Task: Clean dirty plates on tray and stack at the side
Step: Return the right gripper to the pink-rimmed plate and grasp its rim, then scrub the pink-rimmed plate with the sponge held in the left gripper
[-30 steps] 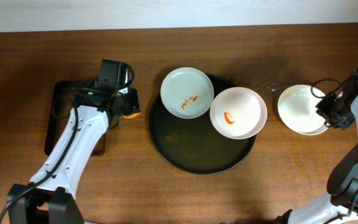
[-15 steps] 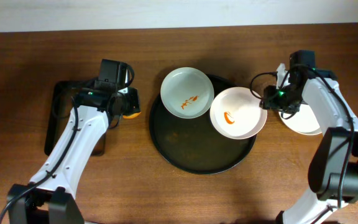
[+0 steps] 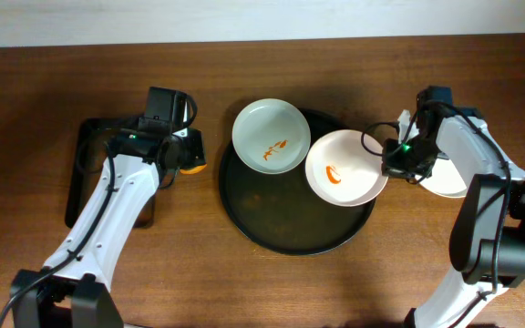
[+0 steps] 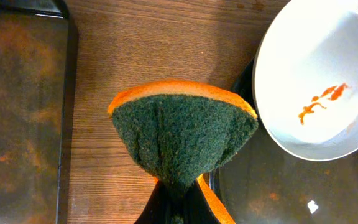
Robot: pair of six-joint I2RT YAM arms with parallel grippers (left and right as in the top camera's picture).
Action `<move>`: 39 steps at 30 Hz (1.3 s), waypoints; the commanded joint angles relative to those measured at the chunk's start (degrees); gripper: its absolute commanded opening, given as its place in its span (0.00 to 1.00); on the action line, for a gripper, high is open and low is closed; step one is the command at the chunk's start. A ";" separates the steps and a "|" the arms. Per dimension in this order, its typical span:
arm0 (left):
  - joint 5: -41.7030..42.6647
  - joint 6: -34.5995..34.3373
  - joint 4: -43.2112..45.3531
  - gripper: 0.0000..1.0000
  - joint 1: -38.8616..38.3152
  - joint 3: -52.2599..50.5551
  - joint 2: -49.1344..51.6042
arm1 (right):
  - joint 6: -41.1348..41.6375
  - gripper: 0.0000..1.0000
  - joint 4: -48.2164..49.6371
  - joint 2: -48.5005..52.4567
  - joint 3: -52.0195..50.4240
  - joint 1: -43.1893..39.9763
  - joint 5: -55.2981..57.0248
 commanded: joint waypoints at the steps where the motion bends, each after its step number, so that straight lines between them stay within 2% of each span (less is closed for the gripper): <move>1: 1.36 -0.52 -0.07 0.01 0.13 1.20 -1.66 | -0.15 0.04 -3.13 0.20 -0.42 0.37 -0.28; 4: 3.08 -0.50 0.02 0.01 -0.35 1.20 -1.66 | -0.15 0.04 -7.76 0.17 -0.42 0.37 -0.31; 9: 3.72 -0.52 0.48 0.01 -7.41 1.18 -1.49 | 2.21 0.04 -14.99 0.13 -0.42 2.84 -0.72; 13: 13.99 -0.59 5.20 0.01 -13.77 0.98 2.08 | 4.15 0.04 -15.34 0.13 -0.44 10.21 -0.46; 17: 21.92 -5.35 10.10 0.01 -19.98 0.98 8.13 | 5.90 0.04 -15.10 0.13 -0.42 12.90 -0.24; 21: 25.77 -11.41 14.73 0.01 -25.05 0.98 13.51 | 5.90 0.04 -15.10 0.13 -0.44 12.90 -0.07; 28: 26.12 -12.52 16.94 0.01 -32.17 0.98 18.49 | 5.90 0.04 -14.27 0.13 -0.44 12.90 -0.07; 32: 26.08 -12.52 17.27 0.01 -33.00 0.98 21.09 | 5.90 0.04 -14.27 0.13 -0.42 12.90 -0.07; 34: 22.64 -12.46 17.20 0.01 -32.98 0.96 22.86 | 5.88 0.04 -14.29 0.13 -0.44 12.90 -0.07; 39: 7.37 -9.99 15.17 0.01 -32.98 0.96 23.08 | 5.88 0.04 -14.32 0.13 -0.44 12.90 -0.07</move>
